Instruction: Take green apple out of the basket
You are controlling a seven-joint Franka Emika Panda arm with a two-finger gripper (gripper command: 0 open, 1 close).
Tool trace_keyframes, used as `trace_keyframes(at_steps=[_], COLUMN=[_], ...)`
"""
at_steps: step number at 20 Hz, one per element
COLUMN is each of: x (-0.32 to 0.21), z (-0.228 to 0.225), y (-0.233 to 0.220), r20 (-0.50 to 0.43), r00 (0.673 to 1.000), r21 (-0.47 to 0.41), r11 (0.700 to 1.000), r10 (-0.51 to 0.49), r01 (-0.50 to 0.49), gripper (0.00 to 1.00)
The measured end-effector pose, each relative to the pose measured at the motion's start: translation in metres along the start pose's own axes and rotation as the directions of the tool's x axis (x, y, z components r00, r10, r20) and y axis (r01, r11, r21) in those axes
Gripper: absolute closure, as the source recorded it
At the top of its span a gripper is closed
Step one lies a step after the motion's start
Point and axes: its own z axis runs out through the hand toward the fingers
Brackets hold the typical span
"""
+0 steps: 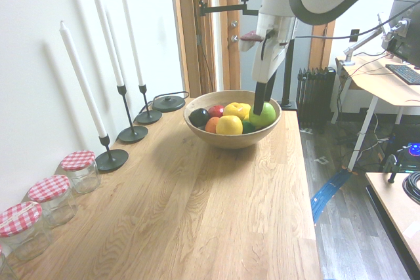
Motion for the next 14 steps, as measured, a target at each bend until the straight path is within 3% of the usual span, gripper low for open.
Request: trace_keyframes(at_steps=[5,10,11,14], x=[0.033,0.055,0.061,0.074], z=[0.009,0.054,0.063,0.08], y=[0.043,0.034,0.03,0.019], r20=[0.027,0.063,0.07,0.081], r00=[0.998,0.996,0.995,0.995], r21=[0.005,-0.039,-0.045,-0.056], r11=[0.998,0.997,0.997,0.997], r10=[0.06,0.068,0.067,0.063], r01=[-0.06,-0.066,-0.064,-0.059], gripper=[0.0,0.0,1.0,1.0])
